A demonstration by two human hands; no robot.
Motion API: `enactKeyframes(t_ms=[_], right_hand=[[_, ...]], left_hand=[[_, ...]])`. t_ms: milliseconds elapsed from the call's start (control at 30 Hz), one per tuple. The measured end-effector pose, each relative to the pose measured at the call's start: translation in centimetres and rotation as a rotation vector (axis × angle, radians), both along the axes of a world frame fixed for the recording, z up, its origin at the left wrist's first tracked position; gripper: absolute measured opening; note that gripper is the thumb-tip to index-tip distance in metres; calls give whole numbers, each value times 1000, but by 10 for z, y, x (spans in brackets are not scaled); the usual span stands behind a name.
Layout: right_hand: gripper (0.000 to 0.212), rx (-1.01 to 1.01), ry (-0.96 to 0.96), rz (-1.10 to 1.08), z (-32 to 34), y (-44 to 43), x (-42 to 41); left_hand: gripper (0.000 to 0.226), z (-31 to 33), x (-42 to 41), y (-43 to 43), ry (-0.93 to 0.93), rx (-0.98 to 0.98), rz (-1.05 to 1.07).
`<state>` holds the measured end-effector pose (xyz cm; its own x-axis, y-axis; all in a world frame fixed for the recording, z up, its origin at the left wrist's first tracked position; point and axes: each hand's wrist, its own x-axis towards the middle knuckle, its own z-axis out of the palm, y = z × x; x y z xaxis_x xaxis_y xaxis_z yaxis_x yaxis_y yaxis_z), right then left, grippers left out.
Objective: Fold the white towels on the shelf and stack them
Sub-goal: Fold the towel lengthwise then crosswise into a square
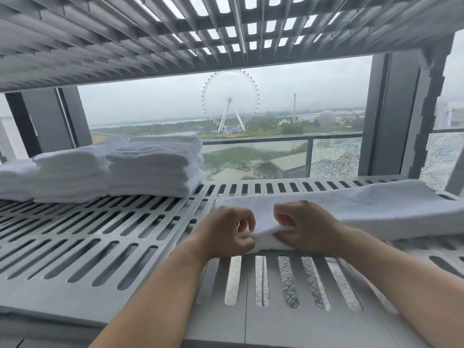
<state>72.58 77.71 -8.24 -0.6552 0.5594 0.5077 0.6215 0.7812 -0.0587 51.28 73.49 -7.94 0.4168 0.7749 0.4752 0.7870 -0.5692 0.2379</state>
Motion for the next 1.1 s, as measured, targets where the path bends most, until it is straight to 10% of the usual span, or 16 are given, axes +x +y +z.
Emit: enactKeyframes(t_ms=[400, 900, 1100], right_hand=[[40, 161, 54, 38, -2, 3, -4], [41, 66, -133, -46, -5, 3, -14], [15, -80, 352, -172, 31, 18, 19]], left_hand=[[25, -2, -1, 7, 110, 207, 166], [22, -2, -9, 6, 201, -137, 346], [28, 22, 1, 10, -23, -302, 286]])
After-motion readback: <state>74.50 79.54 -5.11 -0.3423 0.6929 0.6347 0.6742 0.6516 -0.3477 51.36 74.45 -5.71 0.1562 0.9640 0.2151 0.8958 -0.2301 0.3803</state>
